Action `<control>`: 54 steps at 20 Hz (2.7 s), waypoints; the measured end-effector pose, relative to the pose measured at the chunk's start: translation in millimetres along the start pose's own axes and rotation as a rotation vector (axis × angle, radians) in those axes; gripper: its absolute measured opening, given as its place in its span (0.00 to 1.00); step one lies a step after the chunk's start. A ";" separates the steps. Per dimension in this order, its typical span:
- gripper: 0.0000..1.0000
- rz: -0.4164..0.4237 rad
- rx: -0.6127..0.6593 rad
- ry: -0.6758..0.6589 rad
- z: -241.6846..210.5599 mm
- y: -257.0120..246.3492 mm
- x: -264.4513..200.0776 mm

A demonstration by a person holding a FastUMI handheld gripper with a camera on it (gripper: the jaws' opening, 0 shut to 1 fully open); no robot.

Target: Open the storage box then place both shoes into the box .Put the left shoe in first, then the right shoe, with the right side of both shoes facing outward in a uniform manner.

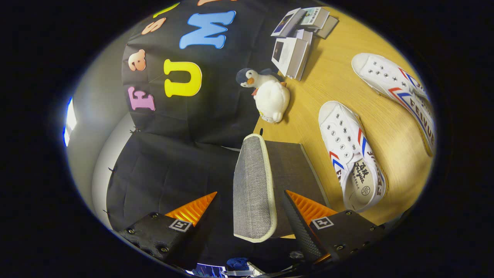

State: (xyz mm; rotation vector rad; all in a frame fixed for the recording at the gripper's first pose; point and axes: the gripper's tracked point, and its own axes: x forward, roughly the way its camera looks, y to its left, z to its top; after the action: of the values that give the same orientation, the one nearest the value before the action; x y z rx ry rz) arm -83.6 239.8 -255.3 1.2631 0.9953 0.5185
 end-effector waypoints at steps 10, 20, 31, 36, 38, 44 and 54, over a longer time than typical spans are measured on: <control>0.92 -0.006 0.080 0.098 -33.4 -14.3 22.6; 0.53 -0.029 0.117 0.088 -30.4 -18.1 28.1; 0.00 0.020 -0.073 0.122 -31.2 32.9 21.0; 0.00 0.069 -0.138 0.126 -31.1 80.9 21.0; 0.00 0.074 -0.163 0.127 -34.2 97.6 24.2; 0.00 0.076 -0.265 0.131 -50.3 133.2 39.1; 0.00 0.045 -0.435 0.129 -103.8 173.1 86.0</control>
State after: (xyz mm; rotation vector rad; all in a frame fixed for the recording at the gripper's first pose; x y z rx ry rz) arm -94.9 411.1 -118.7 0.8724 0.9009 0.8121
